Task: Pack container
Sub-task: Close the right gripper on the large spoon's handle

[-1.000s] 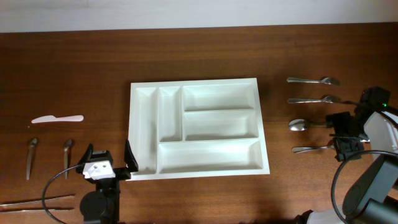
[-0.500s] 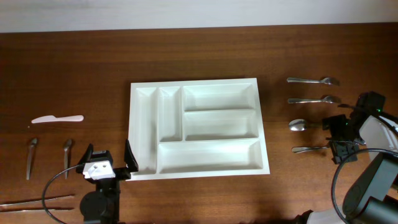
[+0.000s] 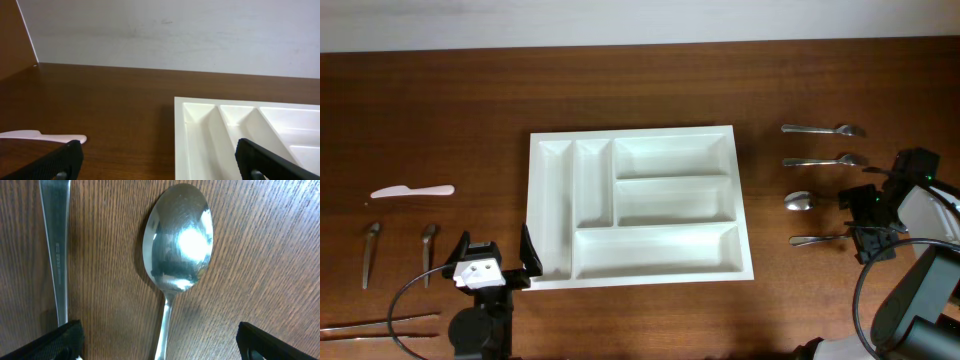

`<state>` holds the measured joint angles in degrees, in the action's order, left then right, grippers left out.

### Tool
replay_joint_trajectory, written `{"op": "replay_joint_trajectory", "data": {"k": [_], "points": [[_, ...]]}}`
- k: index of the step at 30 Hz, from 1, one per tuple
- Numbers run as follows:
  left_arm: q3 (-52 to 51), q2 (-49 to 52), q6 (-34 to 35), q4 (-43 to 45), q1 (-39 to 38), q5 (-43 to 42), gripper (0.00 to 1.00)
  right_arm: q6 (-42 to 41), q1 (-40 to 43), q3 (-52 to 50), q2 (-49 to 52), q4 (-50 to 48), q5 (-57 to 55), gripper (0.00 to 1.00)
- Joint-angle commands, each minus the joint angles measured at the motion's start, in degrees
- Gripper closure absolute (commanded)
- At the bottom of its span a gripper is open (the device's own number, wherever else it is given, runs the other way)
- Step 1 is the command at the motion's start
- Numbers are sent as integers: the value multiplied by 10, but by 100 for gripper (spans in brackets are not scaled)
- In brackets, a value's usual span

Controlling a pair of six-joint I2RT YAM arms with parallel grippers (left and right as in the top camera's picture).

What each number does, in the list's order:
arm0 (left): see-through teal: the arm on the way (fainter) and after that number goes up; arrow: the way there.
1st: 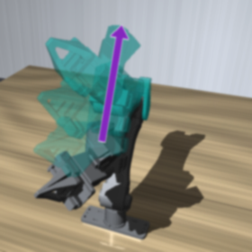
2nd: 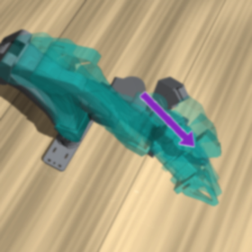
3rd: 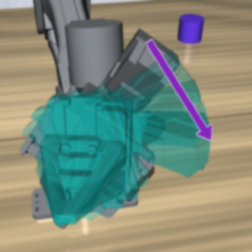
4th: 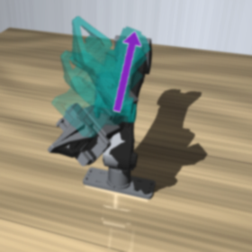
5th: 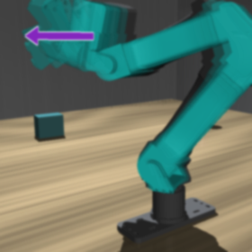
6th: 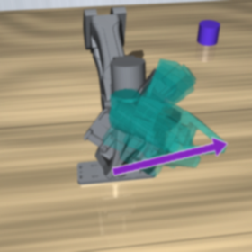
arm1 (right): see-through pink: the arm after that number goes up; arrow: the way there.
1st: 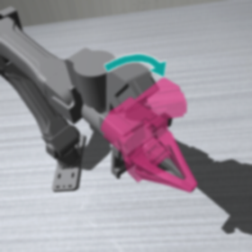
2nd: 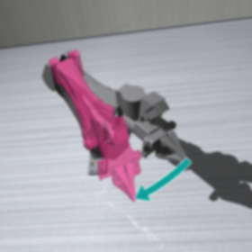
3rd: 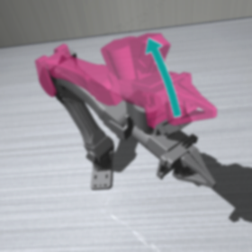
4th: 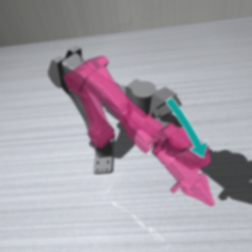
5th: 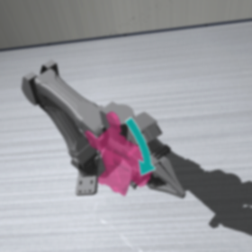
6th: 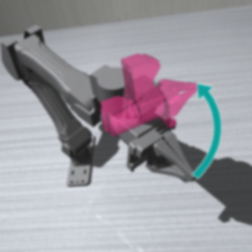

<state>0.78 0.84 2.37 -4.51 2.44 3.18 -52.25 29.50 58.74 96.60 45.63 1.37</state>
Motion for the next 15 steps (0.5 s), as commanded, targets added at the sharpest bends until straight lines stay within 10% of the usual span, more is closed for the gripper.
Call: {"op": "replay_joint_trajectory", "data": {"k": [1, 15], "points": [[-3, -5, -11, 0, 4, -6, 1, 4, 2, -5, 3, 2, -20, 1], [-3, -5, -11, 0, 4, -6, 1, 4, 2, -5, 29, 14, -46, 1]]}}
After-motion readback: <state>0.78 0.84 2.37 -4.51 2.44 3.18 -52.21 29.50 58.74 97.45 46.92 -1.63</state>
